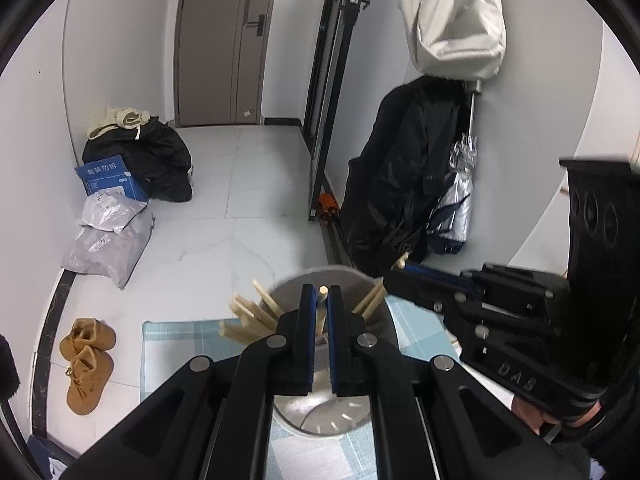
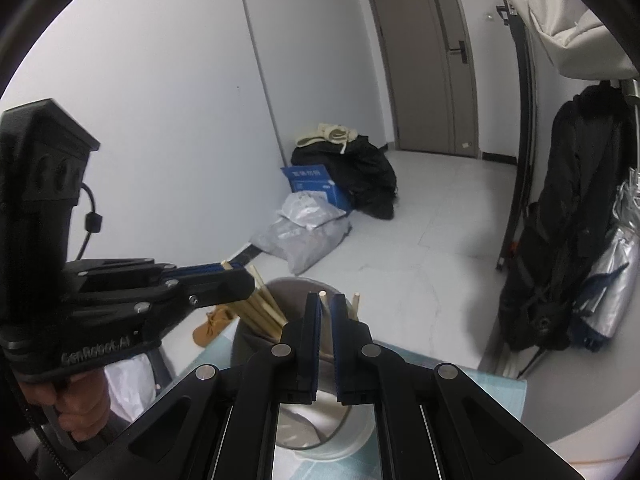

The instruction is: Organize utensils

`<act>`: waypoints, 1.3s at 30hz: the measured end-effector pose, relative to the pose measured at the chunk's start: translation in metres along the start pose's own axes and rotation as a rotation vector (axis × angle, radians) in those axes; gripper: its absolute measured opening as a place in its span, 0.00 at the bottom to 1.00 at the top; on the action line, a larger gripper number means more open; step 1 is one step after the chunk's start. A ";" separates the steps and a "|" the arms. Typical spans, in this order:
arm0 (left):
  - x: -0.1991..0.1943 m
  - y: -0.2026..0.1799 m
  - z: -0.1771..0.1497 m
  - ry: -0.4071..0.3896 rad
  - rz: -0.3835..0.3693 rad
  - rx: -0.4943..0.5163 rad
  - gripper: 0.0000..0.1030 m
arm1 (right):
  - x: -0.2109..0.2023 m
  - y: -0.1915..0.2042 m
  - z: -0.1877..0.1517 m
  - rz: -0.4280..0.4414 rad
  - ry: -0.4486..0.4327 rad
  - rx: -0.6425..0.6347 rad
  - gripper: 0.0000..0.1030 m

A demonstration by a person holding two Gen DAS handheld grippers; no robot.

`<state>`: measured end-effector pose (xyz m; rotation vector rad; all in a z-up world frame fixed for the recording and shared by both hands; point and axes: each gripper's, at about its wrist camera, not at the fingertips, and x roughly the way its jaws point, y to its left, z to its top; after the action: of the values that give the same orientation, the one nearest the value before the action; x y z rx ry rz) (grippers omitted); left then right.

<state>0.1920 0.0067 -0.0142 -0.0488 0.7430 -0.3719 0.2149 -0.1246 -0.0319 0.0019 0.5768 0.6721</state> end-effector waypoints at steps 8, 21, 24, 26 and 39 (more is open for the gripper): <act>-0.017 0.005 -0.002 0.020 -0.008 -0.087 0.20 | -0.019 0.002 -0.004 -0.029 -0.002 0.047 0.49; -0.096 -0.014 -0.016 -0.131 0.089 -0.117 0.63 | -0.120 0.011 -0.027 -0.125 -0.172 0.191 0.66; -0.112 -0.018 -0.022 -0.163 0.116 -0.120 0.63 | -0.141 0.019 -0.035 -0.135 -0.201 0.209 0.67; -0.124 -0.021 -0.028 -0.189 0.131 -0.128 0.68 | -0.153 0.024 -0.042 -0.150 -0.225 0.215 0.70; -0.148 -0.022 -0.085 -0.362 0.252 -0.135 0.98 | -0.186 0.068 -0.098 -0.265 -0.361 0.145 0.93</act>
<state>0.0284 0.0454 0.0237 -0.1442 0.4078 -0.0667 0.0075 -0.1980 -0.0082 0.1763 0.2686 0.3586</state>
